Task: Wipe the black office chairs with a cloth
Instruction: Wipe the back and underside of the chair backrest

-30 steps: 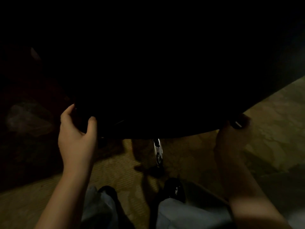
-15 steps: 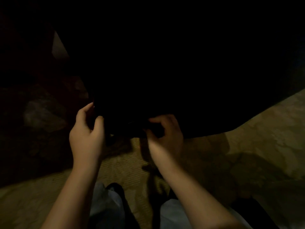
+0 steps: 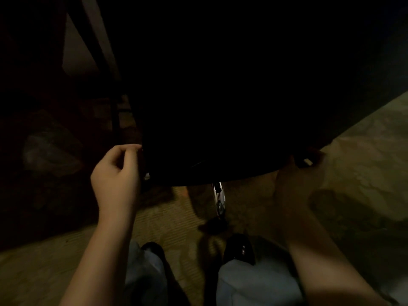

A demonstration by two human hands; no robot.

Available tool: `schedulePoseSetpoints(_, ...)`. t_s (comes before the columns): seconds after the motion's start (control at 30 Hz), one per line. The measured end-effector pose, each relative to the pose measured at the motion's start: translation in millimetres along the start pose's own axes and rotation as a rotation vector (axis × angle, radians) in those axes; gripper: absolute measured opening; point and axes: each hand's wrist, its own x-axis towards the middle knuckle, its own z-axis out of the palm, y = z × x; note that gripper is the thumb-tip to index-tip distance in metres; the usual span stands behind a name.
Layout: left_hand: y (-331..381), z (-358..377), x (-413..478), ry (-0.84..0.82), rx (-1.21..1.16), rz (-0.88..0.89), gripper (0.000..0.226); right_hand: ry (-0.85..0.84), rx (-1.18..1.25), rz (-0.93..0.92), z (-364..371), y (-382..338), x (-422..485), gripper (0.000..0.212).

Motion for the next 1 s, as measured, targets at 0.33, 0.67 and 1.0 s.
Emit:
schedulePoseSetpoints(0.33, 8, 9, -8, -0.030, 0.049, 0.028, 0.027, -0.720, -0.146, -0.116, 32, -14, -130, 0.029)
schedulePoseSetpoints(0.67, 3, 6, -5, -0.062, -0.053, -0.079, 0.033, -0.524, -0.196, -0.333, 15, -2, -69, 0.036)
schedulePoseSetpoints(1.0, 8, 10, -8, -0.083, -0.048, -0.048, 0.031, -0.239, -0.037, -0.059, 30, 3, -76, 0.049)
